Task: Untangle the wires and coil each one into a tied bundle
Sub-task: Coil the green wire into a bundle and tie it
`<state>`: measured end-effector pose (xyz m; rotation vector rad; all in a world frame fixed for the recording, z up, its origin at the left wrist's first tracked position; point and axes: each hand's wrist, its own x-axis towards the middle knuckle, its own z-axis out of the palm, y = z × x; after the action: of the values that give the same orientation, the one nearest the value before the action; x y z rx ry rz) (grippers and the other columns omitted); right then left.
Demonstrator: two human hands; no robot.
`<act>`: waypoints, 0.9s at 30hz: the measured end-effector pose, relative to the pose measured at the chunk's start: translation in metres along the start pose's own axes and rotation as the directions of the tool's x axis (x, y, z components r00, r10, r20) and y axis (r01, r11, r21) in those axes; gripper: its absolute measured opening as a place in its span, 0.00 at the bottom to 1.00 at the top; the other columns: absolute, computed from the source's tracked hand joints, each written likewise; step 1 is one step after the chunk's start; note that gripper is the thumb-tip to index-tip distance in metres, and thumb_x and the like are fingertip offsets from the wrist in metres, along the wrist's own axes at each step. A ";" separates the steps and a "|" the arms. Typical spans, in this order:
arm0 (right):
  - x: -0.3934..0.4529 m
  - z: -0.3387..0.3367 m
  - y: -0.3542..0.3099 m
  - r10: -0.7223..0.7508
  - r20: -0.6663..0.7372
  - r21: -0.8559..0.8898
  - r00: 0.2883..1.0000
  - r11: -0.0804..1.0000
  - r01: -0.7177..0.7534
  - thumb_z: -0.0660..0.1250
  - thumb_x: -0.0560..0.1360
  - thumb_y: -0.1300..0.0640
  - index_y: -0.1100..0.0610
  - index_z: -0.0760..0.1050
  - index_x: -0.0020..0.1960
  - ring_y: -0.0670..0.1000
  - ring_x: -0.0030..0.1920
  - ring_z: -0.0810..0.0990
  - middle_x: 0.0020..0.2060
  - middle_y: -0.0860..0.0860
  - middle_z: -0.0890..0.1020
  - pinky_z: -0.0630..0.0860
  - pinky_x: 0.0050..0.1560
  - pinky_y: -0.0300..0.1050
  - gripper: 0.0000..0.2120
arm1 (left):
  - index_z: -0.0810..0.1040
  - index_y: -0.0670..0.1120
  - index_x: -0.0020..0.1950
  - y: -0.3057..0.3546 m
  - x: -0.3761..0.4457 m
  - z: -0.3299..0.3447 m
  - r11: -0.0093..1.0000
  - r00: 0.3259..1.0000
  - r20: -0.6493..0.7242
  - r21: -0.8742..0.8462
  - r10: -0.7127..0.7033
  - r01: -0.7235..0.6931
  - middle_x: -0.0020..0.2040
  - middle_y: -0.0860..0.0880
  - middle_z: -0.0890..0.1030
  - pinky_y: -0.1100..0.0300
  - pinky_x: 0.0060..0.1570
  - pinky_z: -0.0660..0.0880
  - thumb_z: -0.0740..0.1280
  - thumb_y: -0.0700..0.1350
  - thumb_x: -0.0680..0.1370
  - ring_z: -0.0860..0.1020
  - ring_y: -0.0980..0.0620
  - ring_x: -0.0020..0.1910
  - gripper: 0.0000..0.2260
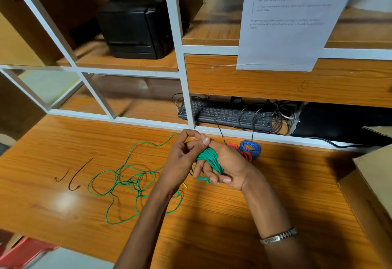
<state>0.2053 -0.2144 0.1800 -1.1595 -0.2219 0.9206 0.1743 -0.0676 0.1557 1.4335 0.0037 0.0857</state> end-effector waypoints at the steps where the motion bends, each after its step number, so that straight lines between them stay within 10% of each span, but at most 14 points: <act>1: -0.002 0.001 -0.002 0.007 -0.023 0.013 1.000 1.000 -0.007 0.53 0.85 0.40 0.51 0.76 0.69 0.48 0.15 0.69 0.33 0.66 0.82 0.63 0.15 0.34 0.23 | 0.74 0.39 0.53 -0.002 -0.001 0.005 1.000 0.999 -0.040 0.009 -0.008 0.009 0.30 0.46 0.78 0.65 0.27 0.70 0.69 0.41 0.82 0.73 0.55 0.24 0.07; 6: -0.005 0.005 -0.004 0.043 -0.151 -0.028 0.988 0.998 -0.048 0.55 0.83 0.36 0.58 0.84 0.32 0.45 0.14 0.57 0.18 0.52 0.72 0.62 0.23 0.41 0.35 | 0.74 0.36 0.42 -0.006 -0.002 0.017 0.992 0.988 -0.125 0.107 0.087 -0.073 0.22 0.46 0.68 0.62 0.25 0.62 0.67 0.44 0.84 0.65 0.53 0.21 0.14; 18: -0.001 -0.006 0.003 0.030 -0.159 -0.018 0.987 0.999 -0.033 0.60 0.81 0.36 0.62 0.85 0.44 0.45 0.16 0.56 0.22 0.52 0.75 0.61 0.27 0.43 0.30 | 0.87 0.45 0.52 -0.007 -0.008 -0.012 0.916 0.973 -0.041 0.347 0.228 -0.200 0.55 0.49 0.87 0.46 0.62 0.80 0.76 0.41 0.78 0.84 0.49 0.59 0.03; 27: 0.014 -0.023 0.009 0.033 -0.118 0.264 0.992 0.965 -0.001 0.59 0.79 0.32 0.65 0.79 0.38 0.45 0.13 0.56 0.15 0.48 0.62 0.64 0.21 0.38 0.36 | 0.76 0.50 0.72 -0.017 -0.022 -0.015 0.871 0.973 0.021 0.442 0.228 -0.214 0.63 0.53 0.80 0.56 0.60 0.79 0.66 0.47 0.84 0.80 0.49 0.62 0.16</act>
<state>0.2226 -0.2193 0.1585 -0.9672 0.0102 0.8624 0.1526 -0.0560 0.1356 1.8863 -0.1233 0.3141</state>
